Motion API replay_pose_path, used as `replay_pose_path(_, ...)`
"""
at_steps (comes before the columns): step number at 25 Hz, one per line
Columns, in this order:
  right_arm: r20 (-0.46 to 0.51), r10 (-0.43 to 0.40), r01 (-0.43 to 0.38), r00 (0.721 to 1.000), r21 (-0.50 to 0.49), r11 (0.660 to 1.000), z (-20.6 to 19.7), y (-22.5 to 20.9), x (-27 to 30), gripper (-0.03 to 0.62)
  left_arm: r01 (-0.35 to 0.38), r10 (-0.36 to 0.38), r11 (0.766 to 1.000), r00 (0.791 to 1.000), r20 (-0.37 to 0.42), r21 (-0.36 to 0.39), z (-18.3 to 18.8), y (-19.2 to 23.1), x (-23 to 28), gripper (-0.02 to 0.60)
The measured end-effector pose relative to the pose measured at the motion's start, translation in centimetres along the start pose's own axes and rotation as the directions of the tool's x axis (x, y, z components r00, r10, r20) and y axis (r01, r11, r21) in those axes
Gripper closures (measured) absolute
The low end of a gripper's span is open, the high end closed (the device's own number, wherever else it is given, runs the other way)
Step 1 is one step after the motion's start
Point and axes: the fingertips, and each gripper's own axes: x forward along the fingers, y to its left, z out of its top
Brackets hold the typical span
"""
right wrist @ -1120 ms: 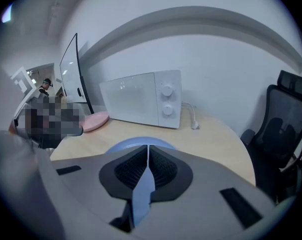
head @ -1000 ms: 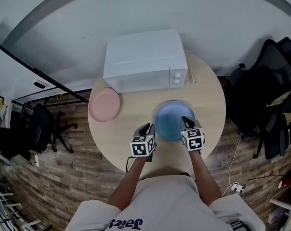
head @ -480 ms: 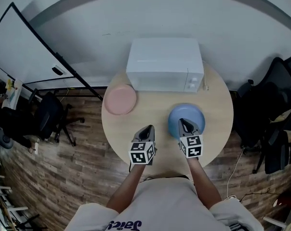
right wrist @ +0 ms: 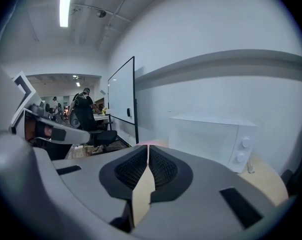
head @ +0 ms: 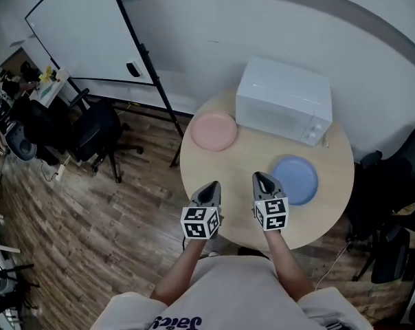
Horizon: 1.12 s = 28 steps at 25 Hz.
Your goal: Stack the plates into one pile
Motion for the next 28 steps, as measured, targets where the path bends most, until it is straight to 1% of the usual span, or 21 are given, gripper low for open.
replay_pose_path(7, 0.015, 0.058, -0.058, 0.998, -0.041, 0.998, 0.9, 8.4, -0.4, 0.571, -0.044, 0.045, 0.999, 0.997, 0.066, -0.025, 0.0, 4.6, -7.5, 0.566)
replay_pose_path(13, 0.007, 0.097, -0.096, 0.995, -0.054, 0.994, 0.5, 14.2, -0.6, 0.571, -0.069, 0.074, 0.996, 0.991, 0.111, -0.048, -0.4, 7.4, -12.9, 0.566)
replay_pose_path(17, 0.000, 0.129, -0.128, 0.992, -0.073, 0.989, 0.5, 17.6, -0.5, 0.571, -0.076, 0.085, 0.995, 0.988, 0.128, -0.070, -1.0, 8.8, -15.5, 0.566)
replay_pose_path(23, -0.002, 0.155, -0.154, 0.988, -0.082, 0.985, 1.0, 19.9, 1.1, 0.571, -0.089, 0.101, 0.992, 0.986, 0.135, -0.094, -1.2, 11.1, -16.9, 0.566)
replay_pose_path(28, -0.023, 0.159, -0.160, 0.987, -0.060, 0.985, 1.3, 19.5, 4.7, 0.571, -0.099, 0.113, 0.989, 0.985, 0.128, -0.109, 0.3, 13.7, -15.2, 0.566)
